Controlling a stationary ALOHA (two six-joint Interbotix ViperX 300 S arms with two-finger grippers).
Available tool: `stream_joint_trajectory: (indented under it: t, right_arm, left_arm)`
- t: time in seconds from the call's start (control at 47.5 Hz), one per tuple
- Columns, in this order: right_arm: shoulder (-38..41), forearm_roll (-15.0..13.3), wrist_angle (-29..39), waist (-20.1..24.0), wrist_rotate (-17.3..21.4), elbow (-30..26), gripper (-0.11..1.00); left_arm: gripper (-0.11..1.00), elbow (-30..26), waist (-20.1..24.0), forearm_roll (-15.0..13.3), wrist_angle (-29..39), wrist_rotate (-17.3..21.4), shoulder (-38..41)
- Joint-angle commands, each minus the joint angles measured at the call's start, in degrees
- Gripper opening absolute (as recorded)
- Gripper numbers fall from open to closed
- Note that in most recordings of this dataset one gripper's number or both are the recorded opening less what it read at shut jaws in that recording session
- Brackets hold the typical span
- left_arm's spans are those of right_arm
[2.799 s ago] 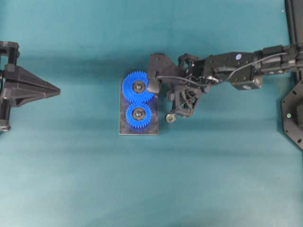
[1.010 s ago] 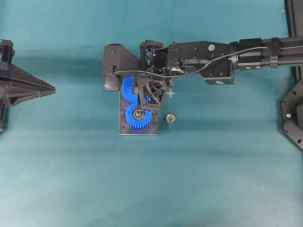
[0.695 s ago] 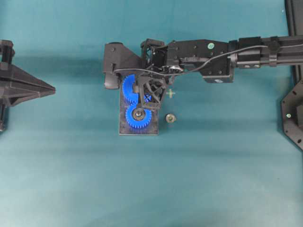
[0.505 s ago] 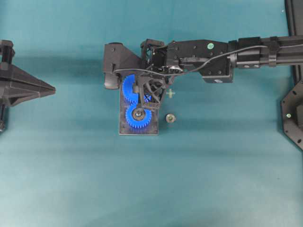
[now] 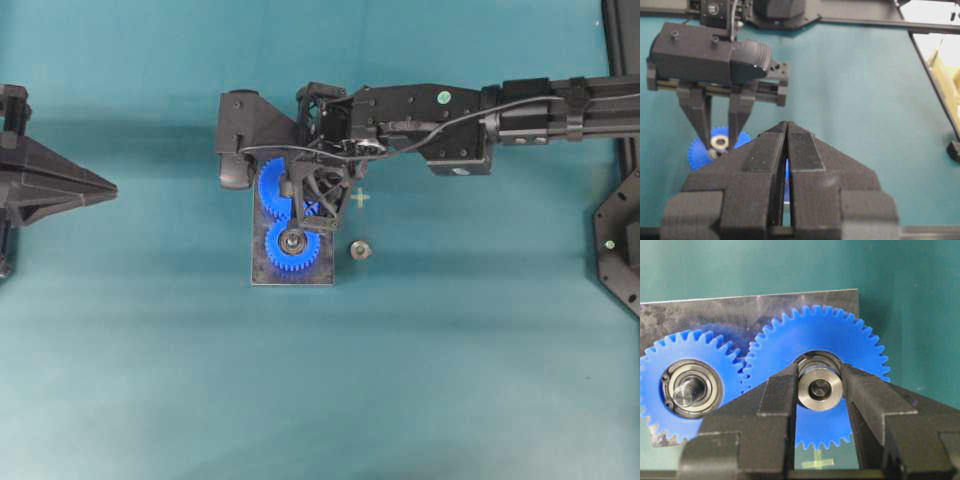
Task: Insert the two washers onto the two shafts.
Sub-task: 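Push the washer onto the upper shaft and open the right gripper, then withdraw the right gripper and move it over the lower silver washer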
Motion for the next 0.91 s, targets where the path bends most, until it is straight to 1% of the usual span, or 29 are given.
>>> stream_joint_trajectory:
  t: [0.0, 0.105, 0.147, 0.295, 0.442, 0.547, 0.674, 0.779, 0.884]
  right_arm:
    - [-1.14, 0.09, 0.0, 0.09, 0.62, -1.85, 0.48]
    - [-1.23, 0.09, 0.0, 0.09, 1.05, -2.29, 0.78]
    - [-1.32, 0.09, 0.0, 0.09, 1.23, -2.37, 0.84]
    - [-3.16, 0.09, 1.05, -0.18, 1.41, -2.29, 0.81]
    - [-7.21, 0.0, 5.54, -0.53, 1.32, -0.26, 0.8]
    - [-11.78, 0.0, 7.29, -0.44, 1.41, 3.08, 0.8]
    - [-16.7, 0.0, 7.29, 0.7, 2.02, 7.56, 0.79]
    - [-19.16, 0.09, 7.29, 2.37, 4.13, 11.34, 0.77]
    - [-19.16, 0.09, 5.89, 5.45, 6.94, 15.29, 0.77]
  left_arm:
    - [0.01, -0.7, -0.18, 0.09, -0.26, -0.09, 0.26]
    - [0.01, -0.7, -0.26, 0.09, -0.26, -0.18, 0.26]
    - [0.01, -0.7, -0.35, 0.09, -0.35, -0.18, 0.26]
    - [0.01, -0.7, -0.7, 0.09, -0.26, -0.18, 0.26]
    - [0.01, -0.62, -0.7, 0.09, -0.26, -0.26, 0.26]
    - [0.01, -0.62, -0.7, 0.09, -0.35, -0.26, 0.26]
    - [0.01, -0.7, -0.7, 0.09, -0.26, -0.26, 0.35]
    - [0.01, -0.79, -0.79, 0.09, -0.26, -0.26, 0.35]
    - [0.01, -0.97, -0.7, 0.09, -0.26, -0.26, 0.35]
